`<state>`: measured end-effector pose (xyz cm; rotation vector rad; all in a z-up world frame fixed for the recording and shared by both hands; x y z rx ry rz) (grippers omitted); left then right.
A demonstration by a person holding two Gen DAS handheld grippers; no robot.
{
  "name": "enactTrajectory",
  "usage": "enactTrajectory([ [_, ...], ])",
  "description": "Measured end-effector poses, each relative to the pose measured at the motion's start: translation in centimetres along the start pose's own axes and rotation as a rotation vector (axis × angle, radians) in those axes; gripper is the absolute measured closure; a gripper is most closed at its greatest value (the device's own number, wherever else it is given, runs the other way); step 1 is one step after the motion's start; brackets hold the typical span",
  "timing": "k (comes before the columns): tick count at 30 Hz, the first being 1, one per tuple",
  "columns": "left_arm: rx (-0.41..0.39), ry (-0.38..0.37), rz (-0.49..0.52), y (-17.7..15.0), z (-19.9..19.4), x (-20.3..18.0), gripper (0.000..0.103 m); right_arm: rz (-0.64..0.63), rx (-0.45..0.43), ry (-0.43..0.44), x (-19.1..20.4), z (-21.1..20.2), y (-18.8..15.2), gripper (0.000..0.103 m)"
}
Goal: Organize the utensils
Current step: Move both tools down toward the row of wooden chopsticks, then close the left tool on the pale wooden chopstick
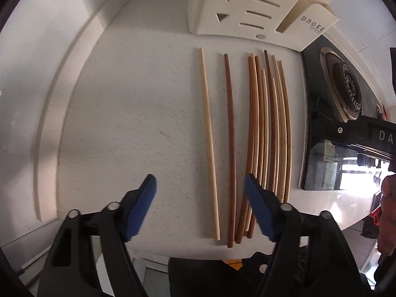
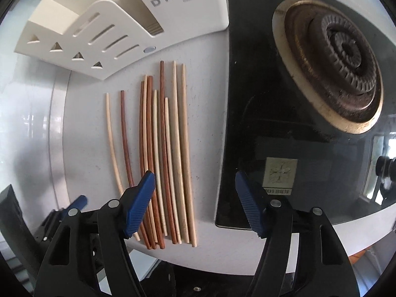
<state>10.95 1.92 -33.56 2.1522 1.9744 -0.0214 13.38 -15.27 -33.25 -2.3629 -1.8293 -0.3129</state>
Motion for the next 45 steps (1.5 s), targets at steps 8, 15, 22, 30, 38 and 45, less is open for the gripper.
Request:
enactTrajectory([
  [8,0.051,-0.074,-0.04,-0.4,1.0,-0.7,0.06,0.025,0.084,0.01,0.1,1.4,-0.3,0.058],
  [15,0.086,-0.085,-0.041,-0.9,1.6,-0.9,0.079,0.048,0.127,0.033,0.8,2.6,0.1,0.064],
  [22,0.109,-0.087,-0.046,-1.1,2.0,-0.8,0.091,0.044,0.144,0.025,1.0,3.4,0.2,0.079],
  [30,0.113,-0.096,-0.043,-1.1,2.1,-0.7,0.097,0.059,0.157,0.017,0.7,4.4,0.0,0.083],
  [38,0.13,-0.089,-0.046,-1.1,2.5,-0.5,0.098,0.028,0.126,-0.024,1.7,4.8,0.5,0.083],
  [45,0.142,-0.057,-0.043,-0.9,2.6,-0.6,0.098,0.029,0.118,-0.012,2.5,5.2,0.7,0.083],
])
Point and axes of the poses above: each gripper's, at about its wrist camera, not at the fingertips, and z roughly the way its jaws point, x to its left, y to its top, the point moved 9 cm from there along z, roughly the way its jaws point, and after that the axes turned 4 degrees about -x, right-handed, at the moved point
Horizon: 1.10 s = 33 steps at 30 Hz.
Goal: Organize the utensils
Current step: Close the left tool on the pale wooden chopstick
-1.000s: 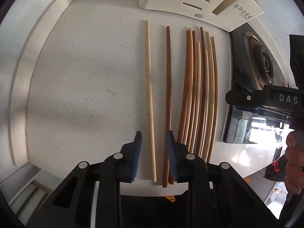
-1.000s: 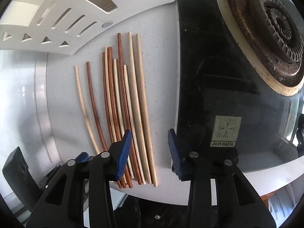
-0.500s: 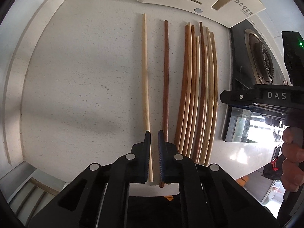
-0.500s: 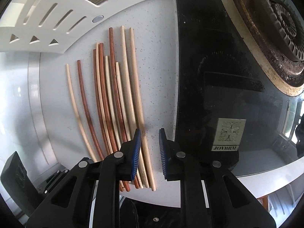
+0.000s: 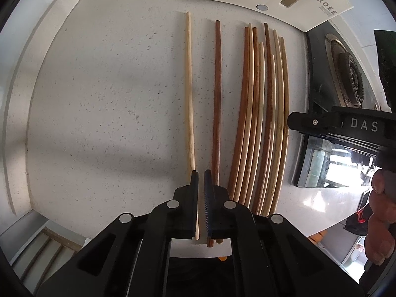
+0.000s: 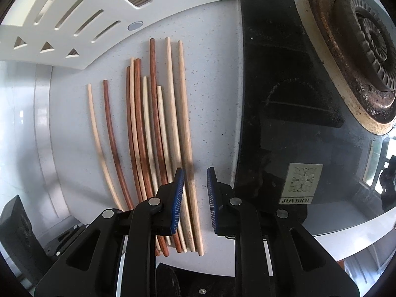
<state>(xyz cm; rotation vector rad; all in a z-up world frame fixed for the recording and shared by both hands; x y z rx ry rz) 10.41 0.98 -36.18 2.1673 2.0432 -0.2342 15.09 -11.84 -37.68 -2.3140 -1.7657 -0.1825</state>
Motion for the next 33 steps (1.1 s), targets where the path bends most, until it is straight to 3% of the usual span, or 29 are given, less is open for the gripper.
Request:
enactTrajectory([
  [2,0.014,0.015,0.007,0.0,0.2,-0.1,0.098,-0.002,-0.013,0.0,-0.2,-0.4,0.1,0.083],
  [6,0.052,0.076,0.014,-0.1,1.0,-0.9,0.088,0.005,-0.028,0.03,-0.1,-1.0,-0.1,0.083],
  [11,0.055,0.103,0.009,-0.1,1.1,-0.9,0.1,0.009,-0.025,0.055,-0.6,-1.3,-0.1,0.083],
  [20,0.06,0.023,-0.029,-0.5,0.8,0.7,0.103,0.029,-0.009,0.083,-2.0,-1.5,0.1,0.083],
  [23,0.021,0.013,-0.024,-0.6,-0.6,1.2,0.103,0.035,-0.013,0.088,-2.4,-1.8,0.3,0.083],
  [25,0.003,0.007,-0.029,-0.6,-1.4,1.5,0.1,0.039,-0.017,0.089,-3.1,-2.1,0.3,0.083],
  [29,-0.027,-0.001,-0.056,-0.3,-2.5,3.3,0.075,0.046,-0.018,0.096,-3.2,-2.2,0.1,0.083],
  [33,-0.046,0.022,-0.05,0.8,-2.9,4.2,0.062,0.044,-0.019,0.103,-3.3,-2.4,-0.2,0.083],
])
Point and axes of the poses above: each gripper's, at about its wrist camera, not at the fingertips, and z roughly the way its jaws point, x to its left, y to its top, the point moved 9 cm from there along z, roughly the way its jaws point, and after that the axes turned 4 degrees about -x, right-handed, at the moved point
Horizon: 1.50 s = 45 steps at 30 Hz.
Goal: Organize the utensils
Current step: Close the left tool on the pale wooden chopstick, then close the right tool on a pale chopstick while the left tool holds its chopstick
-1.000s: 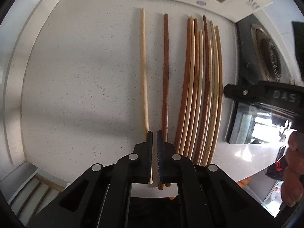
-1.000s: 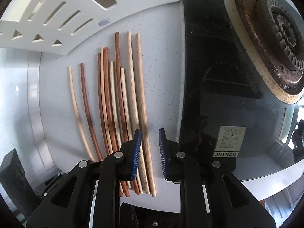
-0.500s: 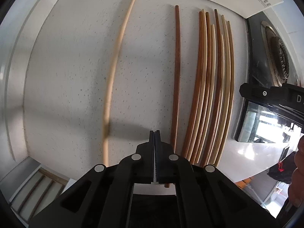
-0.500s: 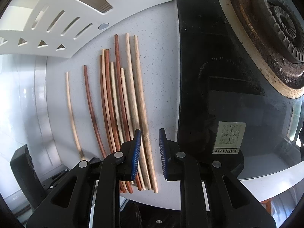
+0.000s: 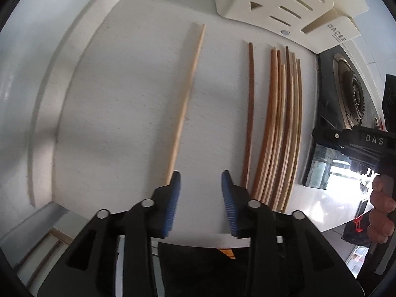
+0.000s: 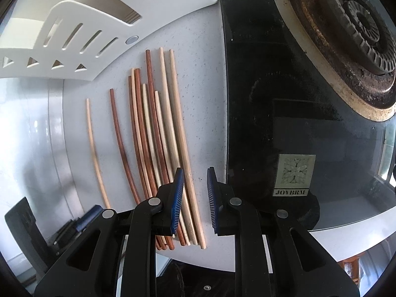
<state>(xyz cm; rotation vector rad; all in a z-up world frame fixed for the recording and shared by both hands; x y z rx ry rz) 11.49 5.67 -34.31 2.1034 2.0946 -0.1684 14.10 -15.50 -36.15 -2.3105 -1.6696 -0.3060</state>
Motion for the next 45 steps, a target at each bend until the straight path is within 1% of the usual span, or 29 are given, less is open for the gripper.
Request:
enactTrajectory([
  [2,0.002,0.023,0.02,0.4,0.2,0.2,0.059,-0.002,0.001,0.003,0.0,-0.1,-0.1,0.083],
  [7,0.02,0.035,0.076,0.3,1.3,0.3,0.059,-0.009,0.001,0.004,-0.1,-0.2,-0.5,0.083],
  [15,0.032,0.052,0.102,1.0,2.7,0.5,0.059,-0.004,-0.003,-0.006,-0.2,-0.3,-0.5,0.083],
  [17,0.039,0.06,0.105,0.7,3.1,0.1,0.062,-0.009,-0.002,-0.005,0.0,-0.3,-0.5,0.083],
  [19,0.042,0.08,0.106,0.6,3.3,0.2,0.065,-0.014,0.0,-0.002,0.2,-0.3,-0.6,0.083],
  [20,0.043,0.091,0.11,0.7,3.4,0.0,0.072,-0.016,0.002,0.001,0.3,-0.2,-0.6,0.083],
  [21,0.045,0.1,0.116,0.8,3.6,0.0,0.086,-0.015,0.003,0.0,0.3,-0.1,-0.7,0.083],
  [22,0.049,0.1,0.115,0.8,3.6,0.0,0.092,-0.016,0.003,-0.001,0.3,0.0,-0.7,0.083],
  [23,0.059,0.093,0.109,0.4,3.6,0.0,0.096,-0.014,0.004,-0.003,0.3,0.0,-0.6,0.083],
  [26,0.063,0.089,0.109,0.3,3.8,0.0,0.096,-0.015,0.002,-0.002,0.2,-0.1,-0.5,0.083],
  [37,0.081,0.189,0.153,-0.1,4.7,-1.5,0.095,-0.011,0.004,0.005,0.1,-0.1,-0.5,0.083],
  [38,0.085,0.192,0.157,0.0,4.8,-1.7,0.094,-0.01,0.006,0.004,0.0,0.0,-0.6,0.083],
  [42,0.094,0.175,0.144,0.6,4.6,-2.7,0.081,-0.017,0.021,-0.003,0.1,0.5,-0.6,0.083],
  [45,0.092,0.194,0.158,0.6,4.8,-3.3,0.081,-0.038,0.021,-0.012,0.5,0.8,-0.6,0.083],
])
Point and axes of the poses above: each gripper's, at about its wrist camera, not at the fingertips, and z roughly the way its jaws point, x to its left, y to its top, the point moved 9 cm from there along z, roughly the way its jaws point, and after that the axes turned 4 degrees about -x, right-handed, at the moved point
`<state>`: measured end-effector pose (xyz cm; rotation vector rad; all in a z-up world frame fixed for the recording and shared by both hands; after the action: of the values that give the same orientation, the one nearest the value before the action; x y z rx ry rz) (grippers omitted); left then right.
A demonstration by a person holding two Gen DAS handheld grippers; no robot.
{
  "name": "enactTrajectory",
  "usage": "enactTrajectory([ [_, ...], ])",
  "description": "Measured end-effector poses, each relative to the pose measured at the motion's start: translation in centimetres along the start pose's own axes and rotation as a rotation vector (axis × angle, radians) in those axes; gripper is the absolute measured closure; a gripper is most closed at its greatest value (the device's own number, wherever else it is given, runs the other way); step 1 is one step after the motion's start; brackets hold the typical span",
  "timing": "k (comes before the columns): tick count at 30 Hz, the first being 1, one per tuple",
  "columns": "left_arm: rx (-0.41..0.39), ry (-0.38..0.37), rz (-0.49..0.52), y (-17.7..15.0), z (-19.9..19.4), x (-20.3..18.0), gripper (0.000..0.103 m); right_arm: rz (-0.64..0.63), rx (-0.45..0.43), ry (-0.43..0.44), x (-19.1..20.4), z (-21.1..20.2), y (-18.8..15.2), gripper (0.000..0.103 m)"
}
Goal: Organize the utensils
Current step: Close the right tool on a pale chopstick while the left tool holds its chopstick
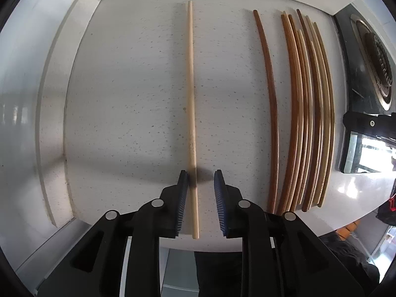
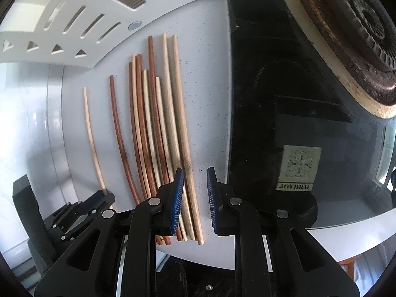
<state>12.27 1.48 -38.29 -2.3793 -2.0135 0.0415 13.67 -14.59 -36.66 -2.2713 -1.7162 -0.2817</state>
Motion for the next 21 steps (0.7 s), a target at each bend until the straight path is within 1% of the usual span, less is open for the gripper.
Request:
enactTrajectory([
  [1,-0.002,0.006,-0.001,0.0,0.0,-0.1,0.081,-0.006,0.001,-0.004,0.1,0.1,0.0,0.083],
  [3,-0.006,0.016,-0.004,0.0,0.0,-0.1,0.089,-0.016,0.004,-0.014,0.3,0.3,0.1,0.083],
  [4,-0.008,0.017,-0.01,0.1,-0.1,0.0,0.09,-0.02,0.004,-0.017,0.4,0.4,0.1,0.083],
  [5,-0.009,0.014,-0.015,-0.1,-0.1,-0.1,0.094,-0.025,0.004,-0.019,0.5,0.4,0.1,0.083],
  [6,-0.01,0.01,-0.022,-0.2,-0.1,0.2,0.096,-0.032,0.004,-0.023,0.6,0.6,0.2,0.083],
  [8,-0.011,-0.018,-0.036,-0.2,-0.2,0.2,0.096,-0.037,0.006,-0.038,0.8,0.8,0.3,0.083],
  [14,-0.023,-0.018,-0.027,-0.4,-0.2,-0.1,0.097,-0.056,0.002,-0.082,0.9,1.1,0.6,0.083],
  [16,-0.027,-0.027,-0.033,-0.6,-0.2,-0.1,0.097,-0.061,0.002,-0.097,1.0,1.3,0.6,0.086],
  [19,-0.032,-0.034,-0.035,-1.0,-0.5,0.0,0.097,-0.079,0.006,-0.12,1.4,1.7,0.6,0.087],
  [20,-0.033,-0.037,-0.036,-1.6,-0.8,1.2,0.097,-0.083,0.009,-0.121,1.6,1.8,0.5,0.087],
  [21,-0.033,-0.038,-0.037,-1.6,-0.8,1.4,0.097,-0.085,0.009,-0.126,1.7,1.9,0.5,0.087],
])
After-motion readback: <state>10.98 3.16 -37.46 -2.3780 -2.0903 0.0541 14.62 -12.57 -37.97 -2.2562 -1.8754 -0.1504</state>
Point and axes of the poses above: each gripper's, at about its wrist camera, not at the fingertips, and z roughly the way its jaws point, x to its left, y to its top, the point moved 9 cm from there along z, roughly the way its jaws point, and after that the axes turned 4 degrees about -x, right-handed, at the moved point
